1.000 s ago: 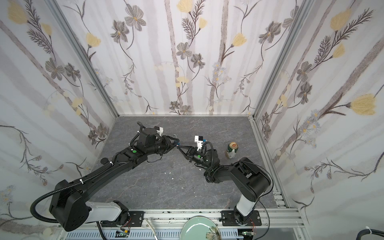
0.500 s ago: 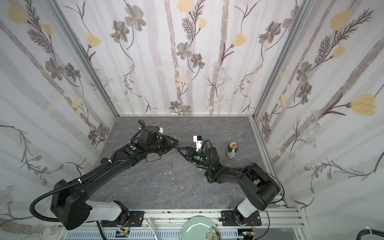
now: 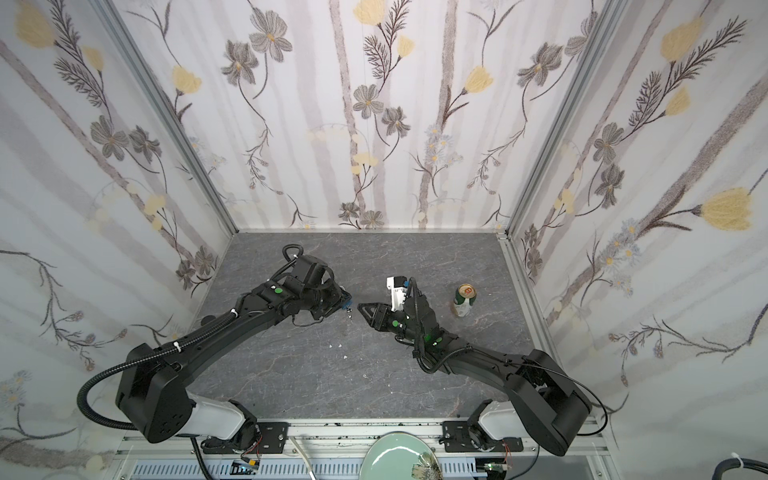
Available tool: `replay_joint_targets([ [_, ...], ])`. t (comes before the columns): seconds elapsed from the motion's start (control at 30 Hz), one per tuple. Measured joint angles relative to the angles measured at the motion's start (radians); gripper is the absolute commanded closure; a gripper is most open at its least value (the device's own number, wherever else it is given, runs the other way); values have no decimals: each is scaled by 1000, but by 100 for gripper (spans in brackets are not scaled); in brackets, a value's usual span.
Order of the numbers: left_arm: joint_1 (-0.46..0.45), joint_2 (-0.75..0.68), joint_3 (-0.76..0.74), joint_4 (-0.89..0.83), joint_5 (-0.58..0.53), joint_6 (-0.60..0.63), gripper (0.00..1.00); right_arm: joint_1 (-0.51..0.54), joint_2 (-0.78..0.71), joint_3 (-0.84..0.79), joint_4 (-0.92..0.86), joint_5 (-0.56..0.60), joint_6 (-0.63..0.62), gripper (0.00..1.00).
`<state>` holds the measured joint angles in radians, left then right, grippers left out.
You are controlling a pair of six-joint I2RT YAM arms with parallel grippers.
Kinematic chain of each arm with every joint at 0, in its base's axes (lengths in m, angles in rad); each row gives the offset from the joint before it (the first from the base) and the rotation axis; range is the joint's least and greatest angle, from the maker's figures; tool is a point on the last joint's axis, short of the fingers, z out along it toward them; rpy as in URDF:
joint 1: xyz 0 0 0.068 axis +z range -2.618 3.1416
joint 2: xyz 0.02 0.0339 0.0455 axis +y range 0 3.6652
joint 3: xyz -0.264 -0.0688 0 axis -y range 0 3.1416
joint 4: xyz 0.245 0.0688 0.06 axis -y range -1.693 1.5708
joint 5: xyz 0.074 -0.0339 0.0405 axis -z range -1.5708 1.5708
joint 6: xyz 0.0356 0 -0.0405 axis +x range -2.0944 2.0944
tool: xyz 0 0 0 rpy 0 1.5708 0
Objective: Unlock with the key
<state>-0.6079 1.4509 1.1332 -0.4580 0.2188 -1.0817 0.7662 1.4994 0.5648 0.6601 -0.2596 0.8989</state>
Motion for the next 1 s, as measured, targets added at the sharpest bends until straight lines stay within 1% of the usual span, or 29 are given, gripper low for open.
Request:
replay_joint_targets([
  [0.1, 0, 9, 1, -11, 14, -10, 100, 9, -3, -23, 11, 25, -31, 59],
  [0.23, 0, 9, 1, -14, 21, -19, 99, 28, 5, -36, 29, 56, -56, 53],
  [0.3, 0, 9, 1, -16, 26, -24, 99, 39, 14, -35, 42, 58, -64, 52],
  [0.5, 0, 9, 1, -17, 42, -45, 99, 54, 60, -3, 72, 69, -81, 52],
  [0.63, -1, 8, 1, -15, 55, -55, 98, 69, 84, 26, 69, 106, -82, 51],
  [0.77, -2, 8, 1, -8, 65, -64, 98, 85, 132, 58, 74, 103, -82, 51],
  [1.0, -4, 7, 1, 3, 82, -82, 98, 86, 173, 91, 70, 113, -82, 55],
])
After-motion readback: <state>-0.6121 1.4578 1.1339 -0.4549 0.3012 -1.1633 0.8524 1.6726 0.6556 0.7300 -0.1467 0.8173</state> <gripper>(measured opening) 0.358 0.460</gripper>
